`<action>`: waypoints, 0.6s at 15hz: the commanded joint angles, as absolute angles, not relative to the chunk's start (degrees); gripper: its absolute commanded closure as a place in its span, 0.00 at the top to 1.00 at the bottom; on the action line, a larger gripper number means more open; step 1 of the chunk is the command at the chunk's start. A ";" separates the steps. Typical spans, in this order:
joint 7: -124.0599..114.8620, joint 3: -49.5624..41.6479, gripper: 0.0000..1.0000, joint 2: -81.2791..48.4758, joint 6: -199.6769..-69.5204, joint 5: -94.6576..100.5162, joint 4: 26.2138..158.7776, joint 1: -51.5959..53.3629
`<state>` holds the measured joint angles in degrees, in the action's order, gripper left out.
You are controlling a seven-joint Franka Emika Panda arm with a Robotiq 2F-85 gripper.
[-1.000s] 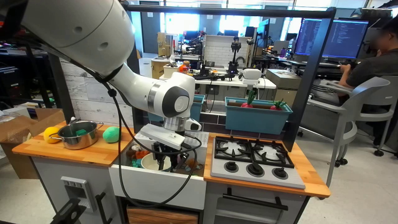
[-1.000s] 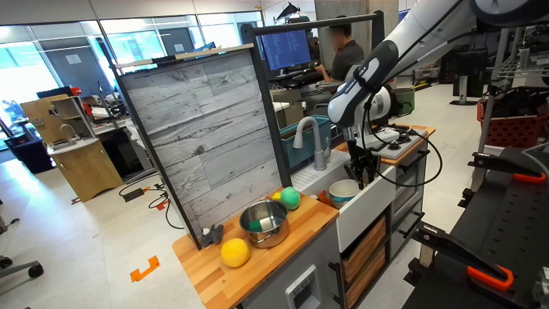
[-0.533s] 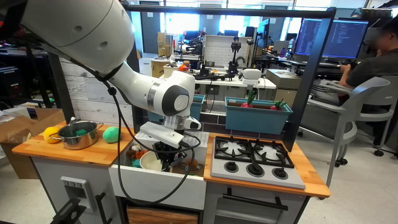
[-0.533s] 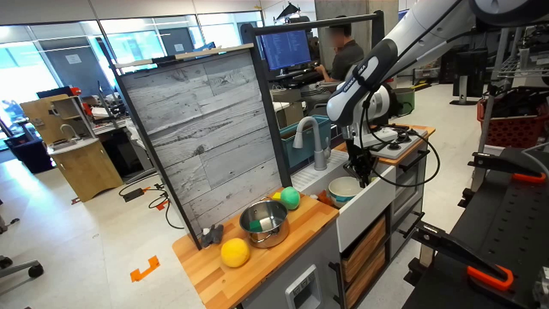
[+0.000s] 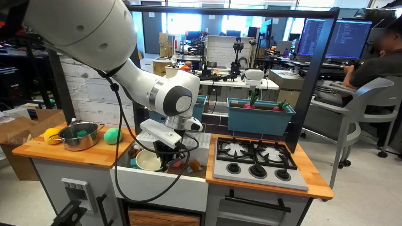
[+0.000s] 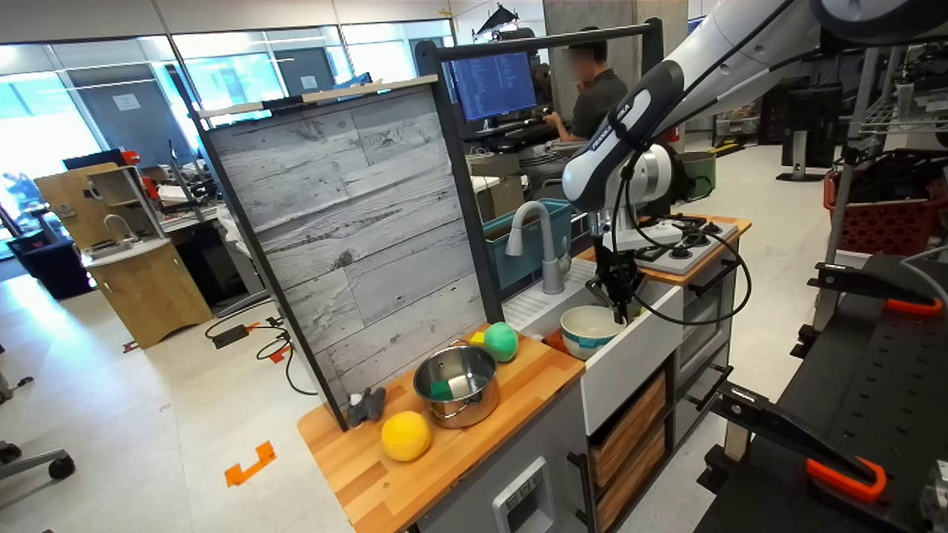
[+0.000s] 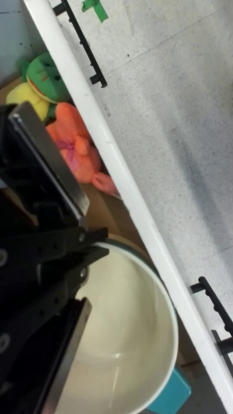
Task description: Remove the white pot from the sink and place it on the stove
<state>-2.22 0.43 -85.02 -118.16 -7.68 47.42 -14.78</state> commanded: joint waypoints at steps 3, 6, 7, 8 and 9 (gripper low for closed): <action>2.36 3.46 0.02 -87.49 -99.44 -9.55 32.43 -18.41; 6.10 3.93 0.02 -84.49 -89.67 -10.08 30.03 -20.53; 6.89 3.78 0.02 -84.33 -86.25 -9.94 28.40 -21.20; 7.55 3.62 0.02 -84.24 -82.95 -9.84 26.70 -22.02; 7.39 3.31 0.02 -84.38 -79.82 -9.73 24.87 -22.82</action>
